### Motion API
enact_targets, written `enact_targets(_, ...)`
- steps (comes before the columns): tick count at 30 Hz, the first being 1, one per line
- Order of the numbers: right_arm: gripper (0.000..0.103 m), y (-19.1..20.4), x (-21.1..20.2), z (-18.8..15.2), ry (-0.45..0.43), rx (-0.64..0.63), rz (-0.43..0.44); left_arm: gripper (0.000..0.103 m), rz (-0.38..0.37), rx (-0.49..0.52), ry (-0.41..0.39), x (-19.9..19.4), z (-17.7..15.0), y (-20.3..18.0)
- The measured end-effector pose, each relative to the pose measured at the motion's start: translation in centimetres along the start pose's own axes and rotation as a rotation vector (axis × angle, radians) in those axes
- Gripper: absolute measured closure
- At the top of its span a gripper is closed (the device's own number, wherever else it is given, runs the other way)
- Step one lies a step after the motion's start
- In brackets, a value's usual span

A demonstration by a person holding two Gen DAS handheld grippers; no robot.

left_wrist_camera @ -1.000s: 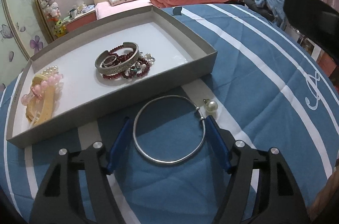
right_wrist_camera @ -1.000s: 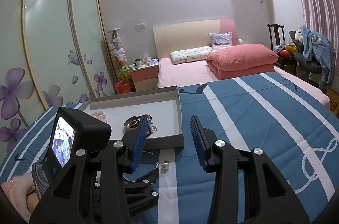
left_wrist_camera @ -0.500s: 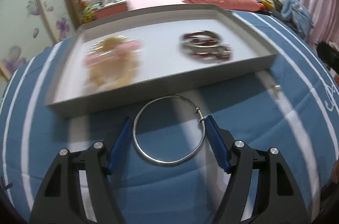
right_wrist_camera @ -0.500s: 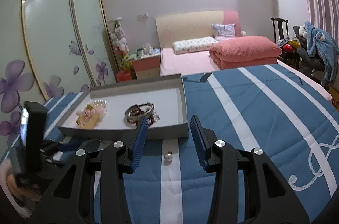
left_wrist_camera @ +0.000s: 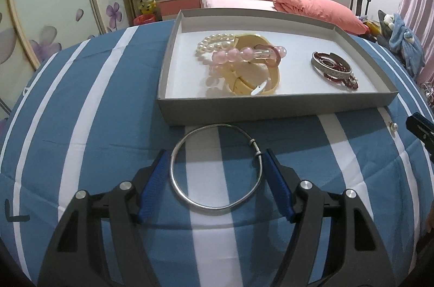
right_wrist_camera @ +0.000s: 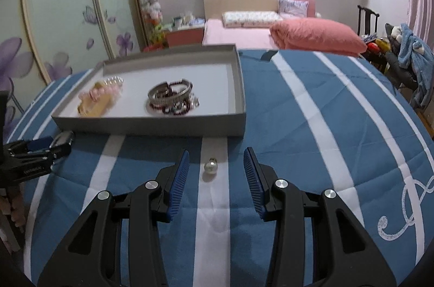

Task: Organize jewelry
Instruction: 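Close the left tool on the silver bangle while the right tool reaches the pearl earring, then lift the bangle with the left tool while the right tool grasps the pearl earring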

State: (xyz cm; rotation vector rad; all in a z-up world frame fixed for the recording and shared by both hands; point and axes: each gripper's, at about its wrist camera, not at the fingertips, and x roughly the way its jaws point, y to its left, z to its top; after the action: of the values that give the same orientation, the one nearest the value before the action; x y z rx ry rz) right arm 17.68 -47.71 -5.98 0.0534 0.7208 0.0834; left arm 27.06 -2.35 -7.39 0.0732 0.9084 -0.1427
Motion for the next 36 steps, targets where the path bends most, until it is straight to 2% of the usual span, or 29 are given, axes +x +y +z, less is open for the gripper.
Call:
enact_targets(6,0.066,0.5,1.9,0.2,0.093,-0.031,-0.001,0.035,-0.001,-0.001,0.000,0.0,0.0,-0.1)
enact_targets(13,0.075,0.7,2.8,0.3,0.148,-0.037,-0.003,0.035,-0.001,-0.001,0.000,-0.1,0.0,-0.1)
enact_targets(16,0.075,0.6,2.8,0.3,0.149,-0.031,-0.006,0.035,-0.001,0.000,0.001,-0.1,0.0,-0.1)
enact_targets(22,0.083,0.2,2.8,0.4,0.148,-0.016,-0.013,0.035,-0.001,0.000,0.001,-0.1,0.1,-0.1)
enact_targets(27,0.083,-0.1,3.0,0.6,0.148,-0.004,-0.020,0.035,-0.001,0.000,0.001,-0.1,0.1,0.0)
enact_targets(29,0.089,-0.2,3.1,0.8,0.148,-0.004,-0.024,0.035,-0.001,0.000,0.001,-0.1,0.1,-0.1)
enact_targets(36,0.089,-0.4,2.8,0.8,0.137,0.001,-0.002,0.035,-0.001,0.000,0.001,-0.1,0.1,-0.2)
